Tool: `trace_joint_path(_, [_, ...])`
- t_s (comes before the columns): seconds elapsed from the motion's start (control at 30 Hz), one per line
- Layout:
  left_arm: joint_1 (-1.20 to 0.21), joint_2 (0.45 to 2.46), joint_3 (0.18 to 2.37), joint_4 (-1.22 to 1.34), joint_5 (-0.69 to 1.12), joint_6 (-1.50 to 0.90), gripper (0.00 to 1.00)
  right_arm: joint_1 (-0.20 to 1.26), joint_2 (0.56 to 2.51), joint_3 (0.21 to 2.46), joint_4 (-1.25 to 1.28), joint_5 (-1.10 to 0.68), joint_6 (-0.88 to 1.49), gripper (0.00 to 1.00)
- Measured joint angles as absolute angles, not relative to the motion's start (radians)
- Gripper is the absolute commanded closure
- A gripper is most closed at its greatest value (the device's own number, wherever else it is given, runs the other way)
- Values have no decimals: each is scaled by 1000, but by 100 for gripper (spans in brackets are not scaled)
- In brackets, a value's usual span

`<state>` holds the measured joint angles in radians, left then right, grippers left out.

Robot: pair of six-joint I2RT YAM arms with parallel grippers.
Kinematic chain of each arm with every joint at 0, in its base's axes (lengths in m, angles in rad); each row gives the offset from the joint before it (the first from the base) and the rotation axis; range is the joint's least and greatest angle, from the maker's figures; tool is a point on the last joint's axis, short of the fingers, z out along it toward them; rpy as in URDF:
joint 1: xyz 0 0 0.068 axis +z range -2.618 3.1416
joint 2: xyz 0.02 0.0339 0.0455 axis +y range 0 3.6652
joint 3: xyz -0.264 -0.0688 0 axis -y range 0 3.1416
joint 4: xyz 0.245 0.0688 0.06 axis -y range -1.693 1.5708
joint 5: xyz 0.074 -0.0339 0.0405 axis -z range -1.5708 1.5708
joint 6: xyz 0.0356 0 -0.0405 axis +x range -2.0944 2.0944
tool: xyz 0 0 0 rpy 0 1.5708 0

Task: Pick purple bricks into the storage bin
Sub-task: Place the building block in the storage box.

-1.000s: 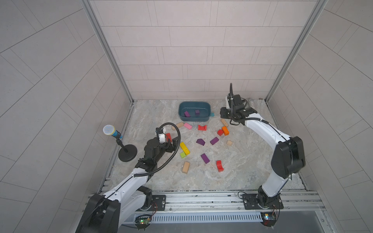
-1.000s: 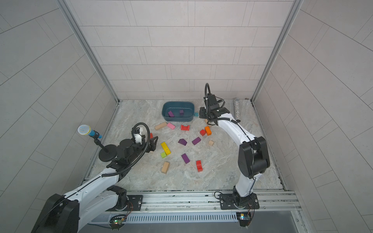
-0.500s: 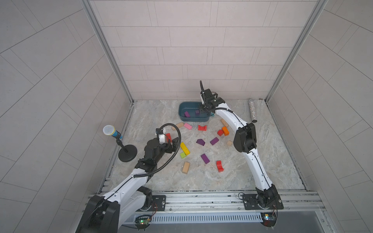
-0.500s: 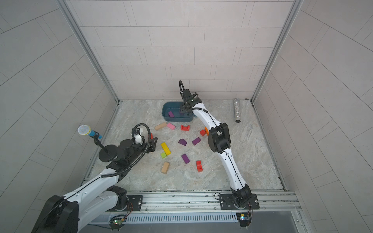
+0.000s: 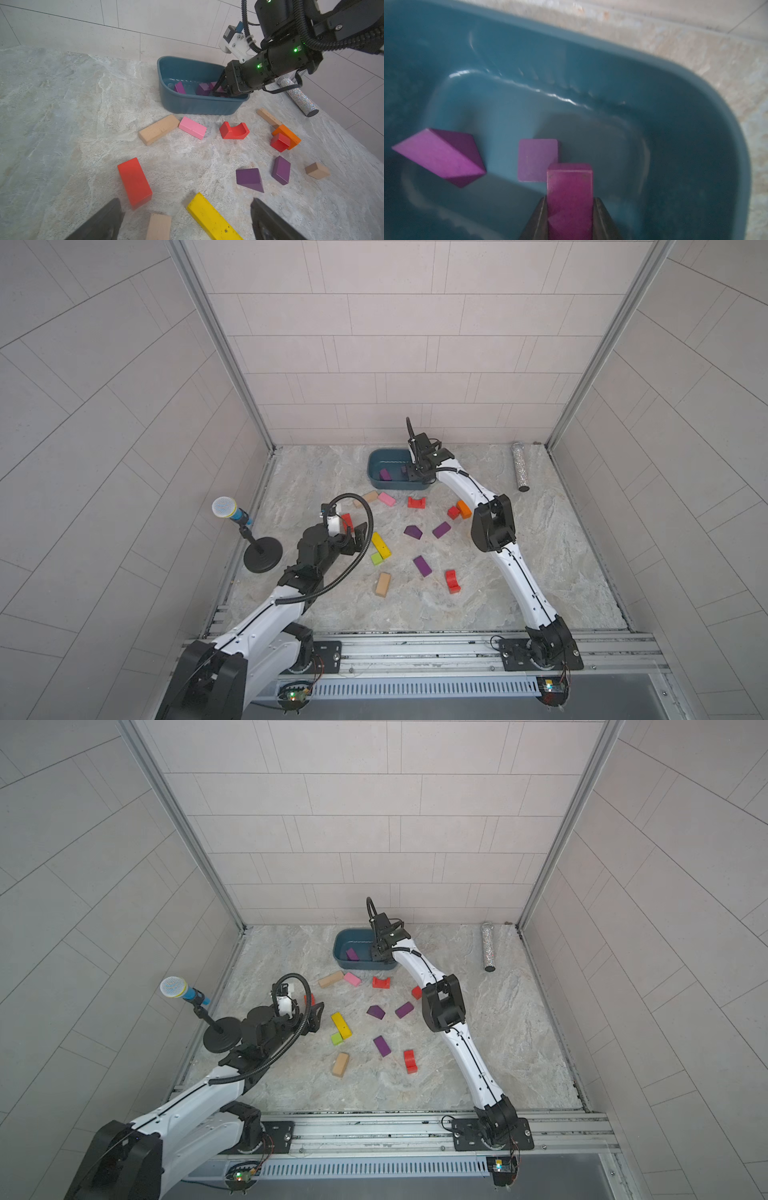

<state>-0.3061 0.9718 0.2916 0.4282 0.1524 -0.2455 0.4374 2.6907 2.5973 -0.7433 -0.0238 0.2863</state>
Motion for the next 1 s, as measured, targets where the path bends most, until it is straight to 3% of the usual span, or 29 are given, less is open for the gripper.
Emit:
trace_joint_path(0.1, [-306, 973, 292, 428, 152, -246, 0, 435, 2691, 2599, -727, -23, 287, 98])
trace_joint_path(0.4, [-306, 976, 292, 428, 152, -245, 0, 433, 2692, 2599, -711, -23, 286, 71])
trace_joint_path(0.63, [-306, 976, 292, 428, 152, -245, 0, 433, 2692, 2600, -706, -42, 262, 44])
trace_joint_path(1.0, [-306, 976, 292, 428, 152, -245, 0, 443, 2624, 2566, -749, -46, 197, 43])
